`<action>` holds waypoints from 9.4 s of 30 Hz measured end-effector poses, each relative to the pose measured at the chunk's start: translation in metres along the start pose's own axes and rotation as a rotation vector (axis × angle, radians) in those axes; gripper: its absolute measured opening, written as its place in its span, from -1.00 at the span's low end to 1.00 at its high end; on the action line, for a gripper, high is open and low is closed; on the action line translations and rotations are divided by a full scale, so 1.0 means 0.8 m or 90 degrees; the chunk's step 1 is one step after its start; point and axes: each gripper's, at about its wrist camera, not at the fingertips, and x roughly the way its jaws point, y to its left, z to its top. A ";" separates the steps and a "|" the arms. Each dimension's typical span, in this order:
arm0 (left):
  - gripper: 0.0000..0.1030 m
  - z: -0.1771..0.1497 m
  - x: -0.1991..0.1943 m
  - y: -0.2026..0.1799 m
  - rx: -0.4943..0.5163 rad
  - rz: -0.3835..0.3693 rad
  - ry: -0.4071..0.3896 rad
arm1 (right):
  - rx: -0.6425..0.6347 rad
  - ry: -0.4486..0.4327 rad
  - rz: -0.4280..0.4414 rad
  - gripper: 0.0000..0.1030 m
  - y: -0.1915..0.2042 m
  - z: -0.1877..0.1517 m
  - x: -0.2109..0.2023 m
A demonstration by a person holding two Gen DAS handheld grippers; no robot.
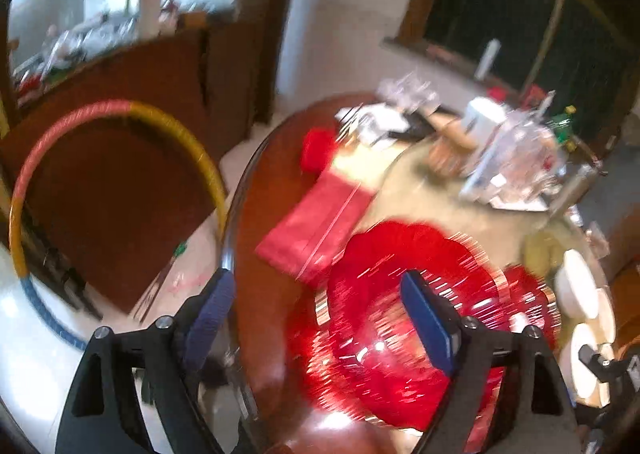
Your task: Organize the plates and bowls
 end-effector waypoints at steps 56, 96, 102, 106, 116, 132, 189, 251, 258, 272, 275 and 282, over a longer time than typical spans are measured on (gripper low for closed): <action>-0.26 -0.039 0.199 -0.312 0.292 -0.157 0.376 | 0.131 0.032 -0.033 -0.81 -0.068 0.063 0.038; -0.33 0.000 0.205 -0.313 0.355 -0.087 0.323 | 0.083 0.013 -0.040 -0.86 -0.062 0.060 0.025; -0.61 -0.012 0.228 -0.307 0.357 -0.073 0.376 | 0.082 0.006 -0.038 -0.86 -0.061 0.061 0.021; -0.69 -0.012 0.227 -0.307 0.358 -0.077 0.375 | 0.080 0.002 -0.045 -0.86 -0.060 0.061 0.018; -0.83 -0.014 0.199 -0.313 0.361 -0.096 0.346 | 0.079 -0.016 -0.051 -0.86 -0.060 0.064 0.004; -0.86 -0.012 0.168 -0.303 0.346 -0.120 0.323 | 0.048 -0.040 -0.055 -0.85 -0.041 0.062 -0.011; -0.90 0.016 0.116 -0.036 0.133 -0.051 0.235 | -0.209 0.112 -0.127 -0.85 0.120 -0.037 0.151; 0.61 -0.125 0.065 -0.362 0.259 -0.263 0.242 | 0.110 -0.166 -0.047 0.58 -0.116 0.044 -0.178; 0.61 -0.143 0.074 -0.392 0.287 -0.260 0.256 | 0.106 -0.161 -0.077 0.58 -0.116 0.057 -0.165; 0.34 -0.155 0.088 -0.410 0.307 -0.232 0.236 | 0.086 -0.145 -0.145 0.13 -0.116 0.073 -0.143; -0.15 -0.160 0.095 -0.415 0.325 -0.215 0.248 | 0.089 -0.140 -0.166 -0.33 -0.119 0.075 -0.136; -0.71 -0.169 0.090 -0.422 0.361 -0.204 0.237 | 0.063 -0.148 -0.189 -0.70 -0.111 0.067 -0.134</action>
